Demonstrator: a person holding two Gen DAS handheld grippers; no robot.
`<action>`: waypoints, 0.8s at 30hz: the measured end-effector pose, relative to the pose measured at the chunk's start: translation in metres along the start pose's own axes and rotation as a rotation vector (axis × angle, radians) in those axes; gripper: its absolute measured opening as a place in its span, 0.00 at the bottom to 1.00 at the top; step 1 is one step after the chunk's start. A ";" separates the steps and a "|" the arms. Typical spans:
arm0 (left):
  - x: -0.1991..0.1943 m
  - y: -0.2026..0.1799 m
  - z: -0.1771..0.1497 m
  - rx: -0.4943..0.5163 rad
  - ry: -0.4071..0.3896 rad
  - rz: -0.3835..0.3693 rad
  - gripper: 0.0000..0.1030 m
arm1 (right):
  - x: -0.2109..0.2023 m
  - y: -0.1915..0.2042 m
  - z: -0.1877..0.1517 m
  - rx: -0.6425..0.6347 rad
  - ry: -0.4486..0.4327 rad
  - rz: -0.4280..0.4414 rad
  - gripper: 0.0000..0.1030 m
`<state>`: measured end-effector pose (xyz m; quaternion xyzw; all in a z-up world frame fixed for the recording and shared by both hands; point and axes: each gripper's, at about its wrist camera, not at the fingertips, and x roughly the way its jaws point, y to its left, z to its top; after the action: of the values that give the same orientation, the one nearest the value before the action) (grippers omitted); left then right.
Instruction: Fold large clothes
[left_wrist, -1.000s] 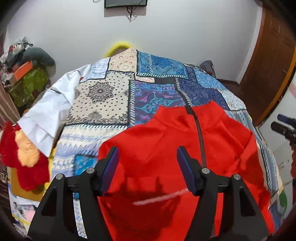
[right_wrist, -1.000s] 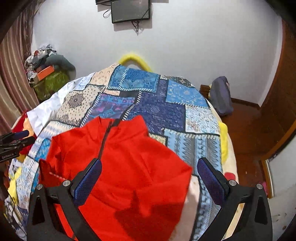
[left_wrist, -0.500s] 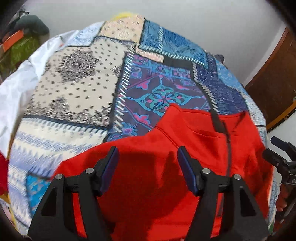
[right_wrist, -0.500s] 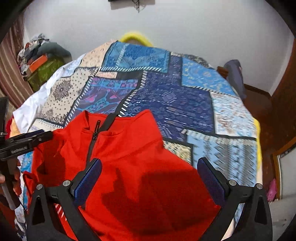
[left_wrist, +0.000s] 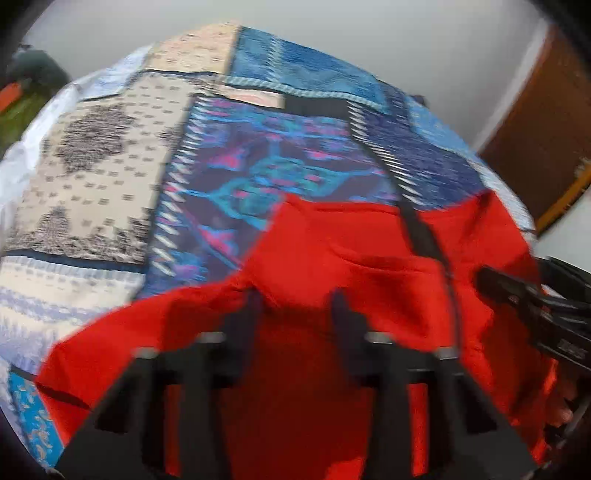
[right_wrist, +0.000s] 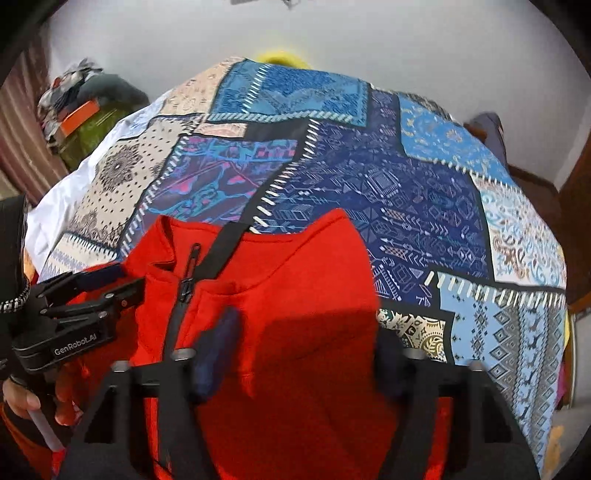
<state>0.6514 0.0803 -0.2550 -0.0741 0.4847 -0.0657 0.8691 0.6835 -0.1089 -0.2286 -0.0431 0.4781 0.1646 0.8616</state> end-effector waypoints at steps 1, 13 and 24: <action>-0.002 -0.004 -0.001 0.011 -0.006 0.024 0.22 | -0.003 0.003 -0.001 -0.008 0.000 0.003 0.29; -0.124 -0.019 -0.024 0.124 -0.140 0.039 0.00 | -0.100 0.024 -0.029 -0.070 -0.086 0.049 0.09; -0.221 -0.035 -0.135 0.190 -0.151 0.011 0.00 | -0.191 0.061 -0.132 -0.127 -0.078 0.124 0.08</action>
<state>0.4196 0.0781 -0.1345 0.0064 0.4098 -0.1005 0.9066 0.4638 -0.1284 -0.1343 -0.0615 0.4346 0.2489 0.8633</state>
